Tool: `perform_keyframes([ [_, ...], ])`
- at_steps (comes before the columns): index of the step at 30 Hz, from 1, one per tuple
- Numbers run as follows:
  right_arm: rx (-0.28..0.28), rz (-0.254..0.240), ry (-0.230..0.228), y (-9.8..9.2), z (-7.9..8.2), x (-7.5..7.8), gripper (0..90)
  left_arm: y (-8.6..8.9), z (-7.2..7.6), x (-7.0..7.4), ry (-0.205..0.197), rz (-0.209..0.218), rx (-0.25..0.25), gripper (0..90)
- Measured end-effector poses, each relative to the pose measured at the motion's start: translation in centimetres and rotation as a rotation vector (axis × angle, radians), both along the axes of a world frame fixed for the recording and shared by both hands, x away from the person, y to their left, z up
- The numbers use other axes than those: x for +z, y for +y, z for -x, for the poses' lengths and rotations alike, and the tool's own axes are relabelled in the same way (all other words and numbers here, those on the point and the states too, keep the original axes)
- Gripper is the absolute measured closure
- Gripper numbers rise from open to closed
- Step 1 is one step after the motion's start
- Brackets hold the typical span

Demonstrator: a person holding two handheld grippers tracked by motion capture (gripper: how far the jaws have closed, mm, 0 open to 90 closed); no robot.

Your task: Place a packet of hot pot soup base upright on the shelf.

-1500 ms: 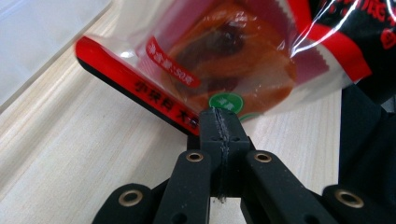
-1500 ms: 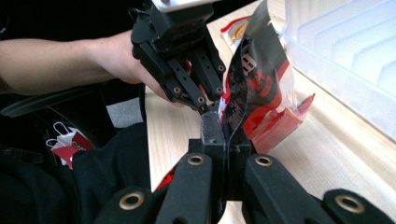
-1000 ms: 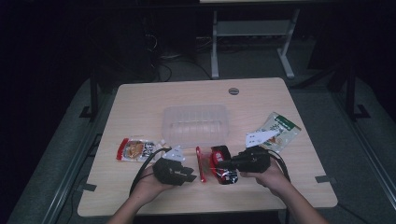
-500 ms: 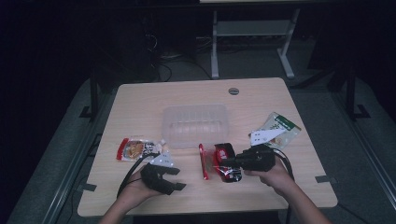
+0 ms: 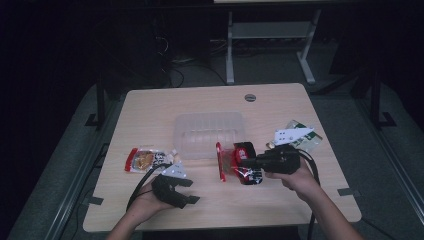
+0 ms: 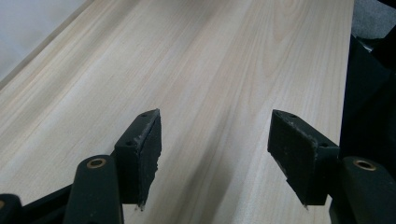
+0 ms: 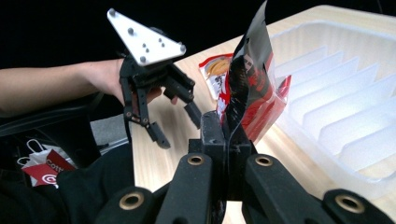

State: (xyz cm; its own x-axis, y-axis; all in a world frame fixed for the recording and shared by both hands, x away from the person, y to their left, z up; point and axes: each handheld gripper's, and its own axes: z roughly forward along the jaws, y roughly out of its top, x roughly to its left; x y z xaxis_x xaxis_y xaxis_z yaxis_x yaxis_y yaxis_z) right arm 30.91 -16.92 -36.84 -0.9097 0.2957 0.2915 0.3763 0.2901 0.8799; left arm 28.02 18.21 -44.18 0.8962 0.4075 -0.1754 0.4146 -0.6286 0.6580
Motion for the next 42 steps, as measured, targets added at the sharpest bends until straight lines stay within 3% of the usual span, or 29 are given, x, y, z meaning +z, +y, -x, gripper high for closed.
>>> perform_keyframes([
  [22, -0.080, -0.043, -0.081, 0.5, -5.1, 3.9, 90.0, 0.1, -0.2, -0.1, 0.004, -0.004, -0.004, 34.1],
  [32, -0.098, -0.044, -0.084, 1.8, -7.1, 3.7, 90.0, 0.0, -0.2, -0.2, 0.005, -0.007, -0.010, 34.1],
  [42, -0.122, -0.014, -0.060, 2.0, -8.3, 2.2, 90.0, 0.1, -0.4, -0.4, 0.011, -0.018, -0.009, 34.1],
])
